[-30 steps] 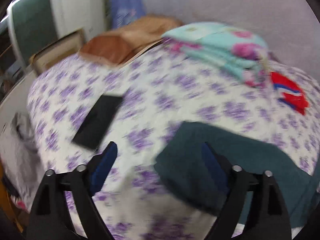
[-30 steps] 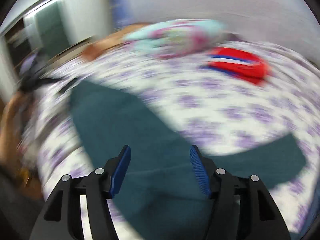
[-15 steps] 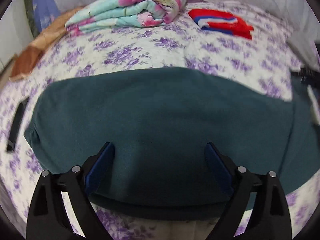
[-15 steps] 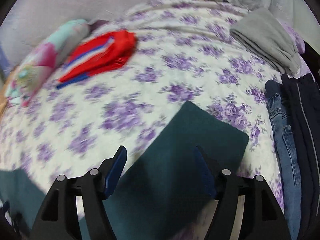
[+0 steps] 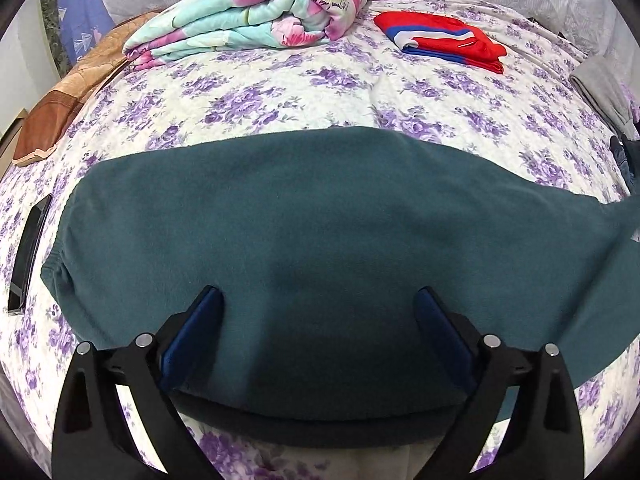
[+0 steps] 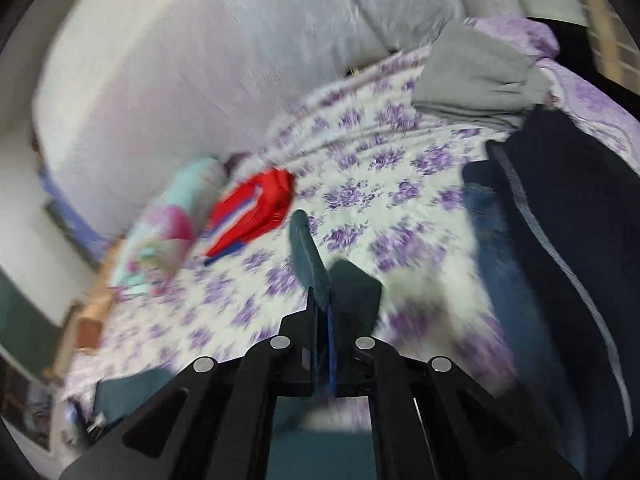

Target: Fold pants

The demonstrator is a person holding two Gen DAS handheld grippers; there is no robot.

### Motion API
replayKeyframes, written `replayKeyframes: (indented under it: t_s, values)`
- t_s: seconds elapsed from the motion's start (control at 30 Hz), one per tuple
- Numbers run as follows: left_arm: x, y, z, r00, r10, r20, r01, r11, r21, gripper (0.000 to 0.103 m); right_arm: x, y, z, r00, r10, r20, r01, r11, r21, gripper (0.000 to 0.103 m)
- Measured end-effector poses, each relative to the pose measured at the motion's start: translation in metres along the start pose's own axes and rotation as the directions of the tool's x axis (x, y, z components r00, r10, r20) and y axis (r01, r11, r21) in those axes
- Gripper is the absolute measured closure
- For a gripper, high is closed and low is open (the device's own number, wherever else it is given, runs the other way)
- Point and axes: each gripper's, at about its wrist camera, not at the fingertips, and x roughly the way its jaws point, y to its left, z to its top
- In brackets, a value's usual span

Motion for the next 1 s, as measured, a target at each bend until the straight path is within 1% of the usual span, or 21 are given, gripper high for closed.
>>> replayKeyframes:
  t_s: [0.07, 0.1, 0.13, 0.17, 0.2, 0.23, 0.3, 0.37, 0.4, 0.43, 0.5, 0.53, 0.57, 0.63, 0.7, 0.77, 0.8, 0.87, 0.93, 1.0]
  values:
    - [0.001, -0.001, 0.001, 1.0, 0.005, -0.004, -0.005, 1.0, 0.011, 0.007, -0.021, -0.033, -0.033, 1.0, -0.01, -0.027, 0.012, 0.998, 0.068, 0.099]
    - [0.001, -0.002, 0.002, 1.0, 0.006, -0.006, -0.006, 1.0, 0.014, 0.007, -0.024, -0.045, -0.047, 0.999, -0.026, -0.041, 0.029, 0.996, 0.082, 0.099]
    - [0.001, -0.002, 0.003, 1.0, 0.005, -0.011, -0.005, 1.0, 0.016, 0.007, -0.024, -0.054, -0.062, 0.996, -0.056, -0.07, 0.062, 0.995, 0.083, 0.096]
    - [0.001, -0.002, 0.003, 1.0, 0.003, -0.014, -0.003, 1.0, 0.016, 0.007, -0.021, -0.066, -0.077, 0.986, -0.123, -0.115, 0.134, 0.987, 0.089, 0.096]
    - [0.0, -0.001, 0.004, 1.0, -0.002, -0.02, 0.002, 1.0, 0.013, 0.007, -0.019, -0.074, -0.085, 0.977, -0.16, -0.138, 0.175, 0.979, 0.103, 0.095]
    - [-0.001, -0.001, 0.005, 1.0, -0.006, -0.022, 0.006, 1.0, 0.009, 0.007, -0.019, -0.086, -0.094, 0.97, -0.174, -0.167, 0.198, 0.97, 0.138, 0.096]
    - [-0.008, 0.0, 0.005, 1.0, -0.023, -0.013, 0.022, 1.0, -0.003, 0.007, -0.027, -0.088, -0.097, 0.977, -0.159, -0.143, 0.18, 0.972, 0.148, 0.095]
    - [-0.02, -0.003, 0.005, 0.998, -0.058, 0.018, 0.059, 0.998, -0.004, 0.007, -0.039, -0.076, -0.09, 0.983, -0.167, -0.081, 0.175, 0.979, 0.107, 0.086]
    - [-0.024, -0.006, 0.005, 0.997, -0.065, 0.029, 0.065, 0.998, 0.002, 0.007, -0.043, -0.071, -0.086, 0.986, -0.161, -0.05, 0.165, 0.982, 0.096, 0.06]
    - [-0.03, -0.012, 0.004, 0.996, -0.072, 0.047, 0.071, 0.997, 0.023, 0.007, -0.045, -0.063, -0.08, 0.986, -0.165, -0.014, 0.165, 0.984, 0.073, 0.046]
    - [-0.038, -0.025, 0.002, 0.995, -0.077, 0.071, 0.072, 0.995, 0.068, 0.007, -0.04, -0.049, -0.07, 0.98, -0.198, 0.008, 0.198, 0.98, 0.016, 0.046]
    - [-0.041, -0.035, 0.0, 0.994, -0.074, 0.085, 0.066, 0.993, 0.1, 0.007, -0.034, -0.04, -0.065, 0.981, -0.194, 0.014, 0.195, 0.981, -0.01, 0.046]
    - [-0.043, -0.043, -0.001, 0.993, -0.074, 0.094, 0.062, 0.989, 0.131, 0.007, -0.03, -0.033, -0.065, 0.984, -0.179, 0.007, 0.179, 0.983, -0.026, 0.046]
    - [-0.046, -0.061, -0.005, 0.992, -0.08, 0.101, 0.059, 0.979, 0.195, 0.007, -0.02, -0.02, -0.069, 0.989, -0.146, -0.036, 0.143, 0.987, -0.071, 0.046]
    - [-0.049, -0.076, -0.01, 0.99, -0.089, 0.108, 0.059, 0.965, 0.257, 0.007, -0.015, -0.012, -0.076, 0.986, -0.154, -0.059, 0.146, 0.982, -0.12, 0.046]
    - [-0.053, -0.091, -0.016, 0.988, -0.098, 0.12, 0.055, 0.945, 0.323, 0.007, -0.01, -0.001, -0.085, 0.983, -0.163, -0.078, 0.145, 0.969, -0.202, 0.046]
    - [-0.053, -0.098, -0.018, 0.987, -0.107, 0.121, 0.058, 0.932, 0.358, 0.007, -0.01, 0.003, -0.091, 0.983, -0.158, -0.093, 0.133, 0.964, -0.23, 0.046]
    - [-0.053, -0.105, -0.021, 0.986, -0.117, 0.114, 0.064, 0.918, 0.391, 0.007, -0.009, 0.014, -0.105, 0.982, -0.11, -0.15, 0.064, 0.956, -0.285, 0.046]
    - [-0.05, -0.109, -0.022, 0.987, -0.126, 0.097, 0.078, 0.914, 0.397, 0.008, -0.006, 0.028, -0.118, 0.978, -0.088, -0.191, 0.015, 0.935, -0.353, 0.046]
    - [-0.043, -0.112, -0.021, 0.988, -0.139, 0.063, 0.103, 0.911, 0.399, 0.018, -0.003, 0.037, -0.127, 0.975, -0.084, -0.207, -0.005, 0.919, -0.394, 0.046]
